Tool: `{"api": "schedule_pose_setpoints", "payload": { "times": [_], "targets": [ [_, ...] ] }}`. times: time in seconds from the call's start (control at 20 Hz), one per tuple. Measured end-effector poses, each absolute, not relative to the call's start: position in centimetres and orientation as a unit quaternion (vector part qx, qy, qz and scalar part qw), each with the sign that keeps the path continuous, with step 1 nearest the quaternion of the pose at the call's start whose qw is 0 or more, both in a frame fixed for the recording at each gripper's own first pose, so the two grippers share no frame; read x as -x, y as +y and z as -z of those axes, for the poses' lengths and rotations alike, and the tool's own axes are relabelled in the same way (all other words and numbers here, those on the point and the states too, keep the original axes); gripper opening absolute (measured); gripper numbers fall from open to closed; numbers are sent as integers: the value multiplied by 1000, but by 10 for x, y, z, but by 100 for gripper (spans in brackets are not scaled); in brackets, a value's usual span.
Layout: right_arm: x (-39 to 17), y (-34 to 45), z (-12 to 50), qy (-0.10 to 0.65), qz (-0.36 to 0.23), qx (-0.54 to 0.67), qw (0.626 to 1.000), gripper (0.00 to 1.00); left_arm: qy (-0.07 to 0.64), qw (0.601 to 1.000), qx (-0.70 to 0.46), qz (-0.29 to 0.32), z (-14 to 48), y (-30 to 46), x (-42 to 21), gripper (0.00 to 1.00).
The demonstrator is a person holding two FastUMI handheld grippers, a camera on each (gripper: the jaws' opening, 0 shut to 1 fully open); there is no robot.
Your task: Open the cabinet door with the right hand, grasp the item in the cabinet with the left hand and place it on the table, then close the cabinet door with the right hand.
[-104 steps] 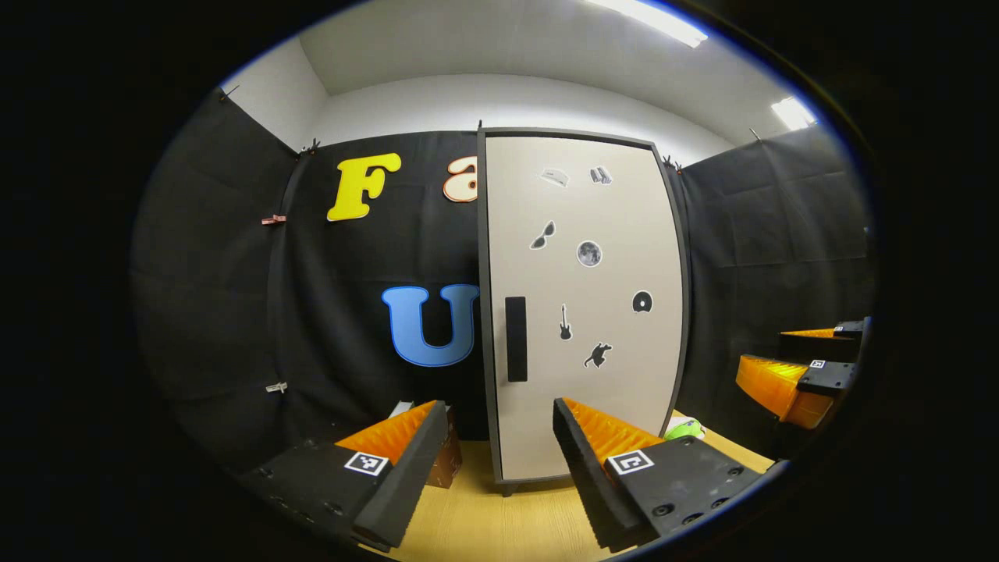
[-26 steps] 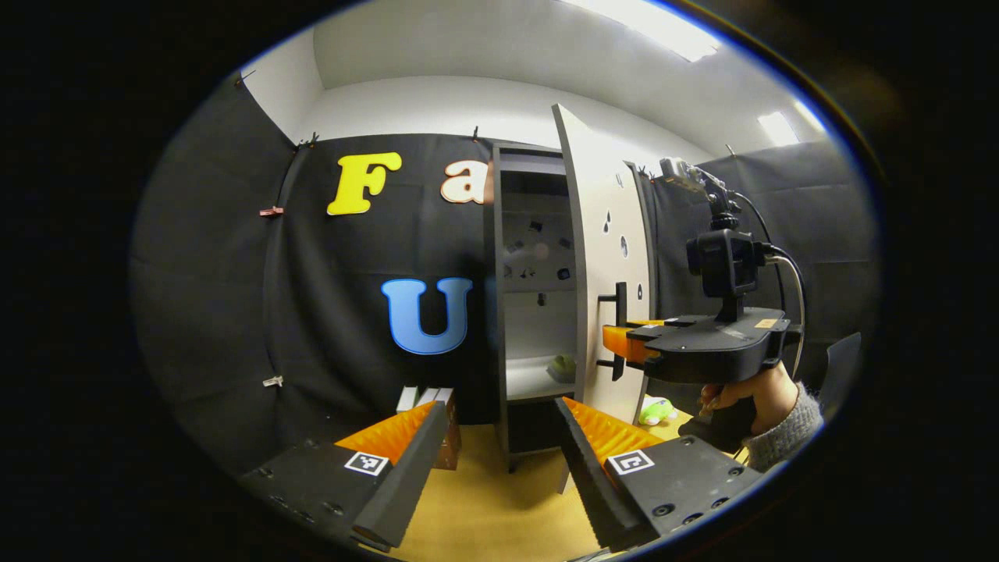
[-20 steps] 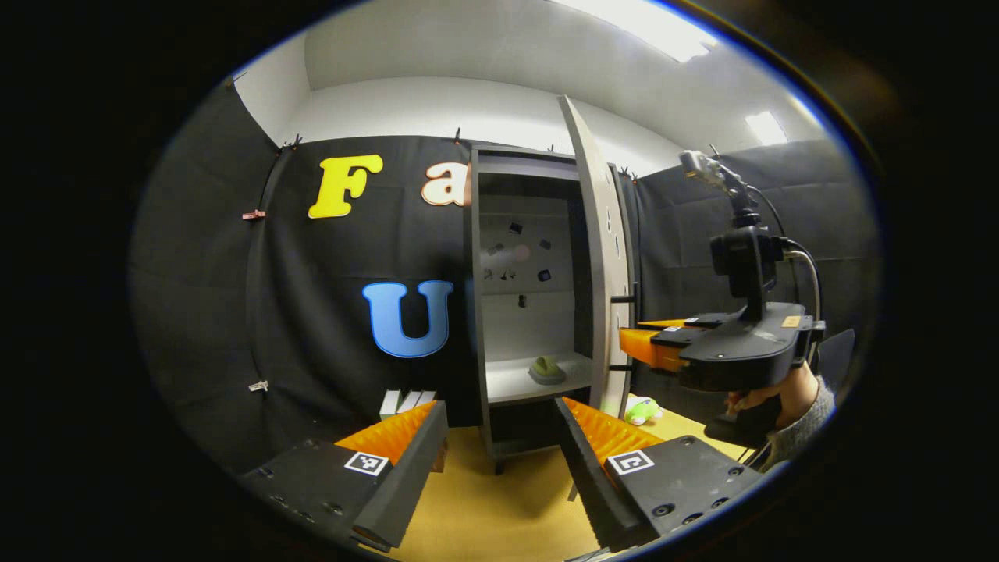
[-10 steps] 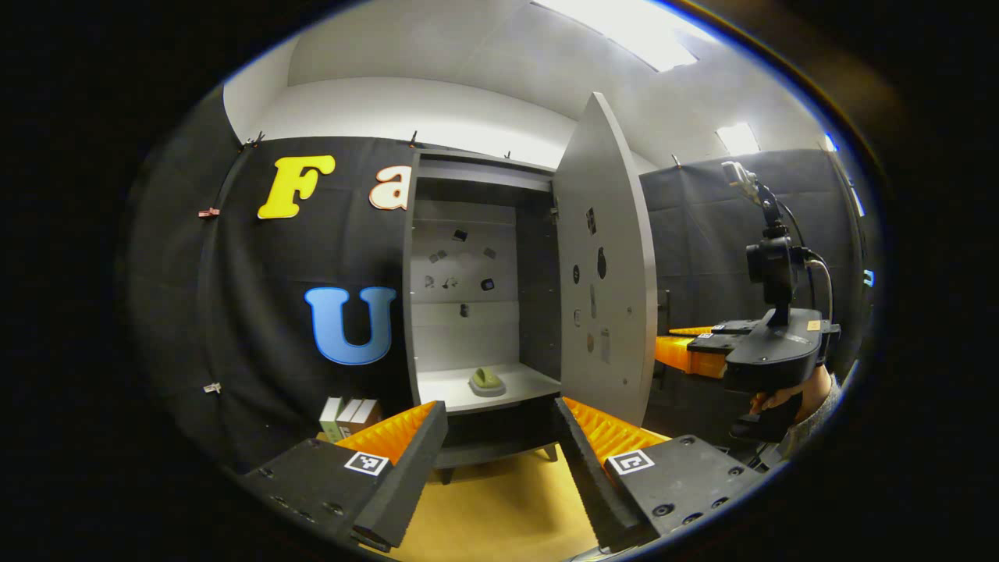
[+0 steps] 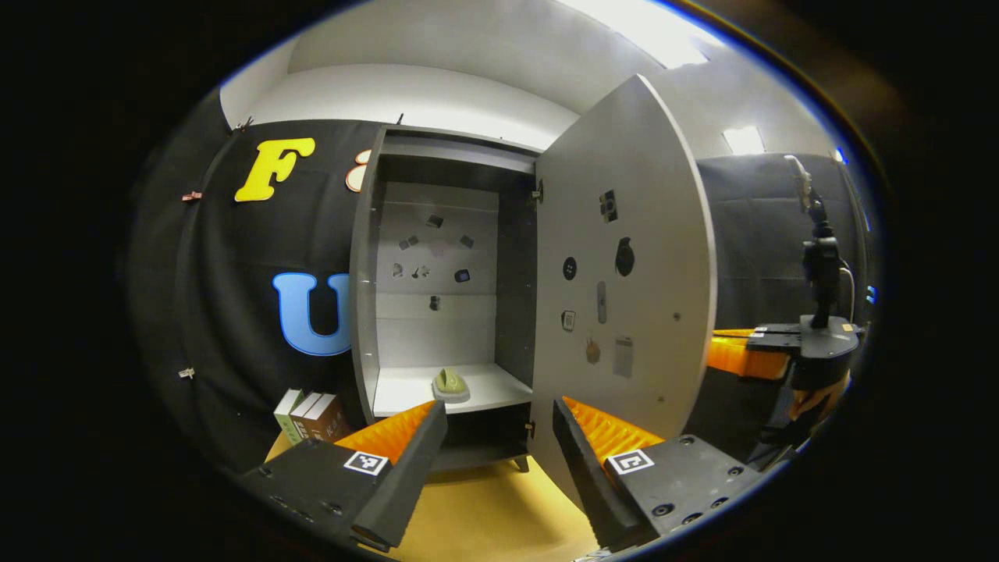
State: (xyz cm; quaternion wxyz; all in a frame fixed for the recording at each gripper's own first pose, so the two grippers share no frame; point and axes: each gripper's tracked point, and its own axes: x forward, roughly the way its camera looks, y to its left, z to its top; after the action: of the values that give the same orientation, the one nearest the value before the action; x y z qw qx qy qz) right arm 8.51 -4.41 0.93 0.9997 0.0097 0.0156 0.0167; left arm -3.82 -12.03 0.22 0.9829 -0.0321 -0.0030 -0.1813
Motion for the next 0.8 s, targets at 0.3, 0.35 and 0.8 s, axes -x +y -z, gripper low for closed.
{"api": "schedule_pose_setpoints", "payload": {
  "times": [0.3, 0.35, 0.8],
  "targets": [
    [-79, -76, -7, 17, -27, 13, 999, 8, -4, 988, 33, 148, -7, -131, -16, 87],
    [-78, -82, -7, 18, -24, 12, 999, 8, -5, 989, 31, 142, -8, -132, -25, 87],
    [-50, -114, -9, 7, -53, -8, 999, 5, 15, 992, 37, 121, 1, -136, -112, 87]
  ]
}}
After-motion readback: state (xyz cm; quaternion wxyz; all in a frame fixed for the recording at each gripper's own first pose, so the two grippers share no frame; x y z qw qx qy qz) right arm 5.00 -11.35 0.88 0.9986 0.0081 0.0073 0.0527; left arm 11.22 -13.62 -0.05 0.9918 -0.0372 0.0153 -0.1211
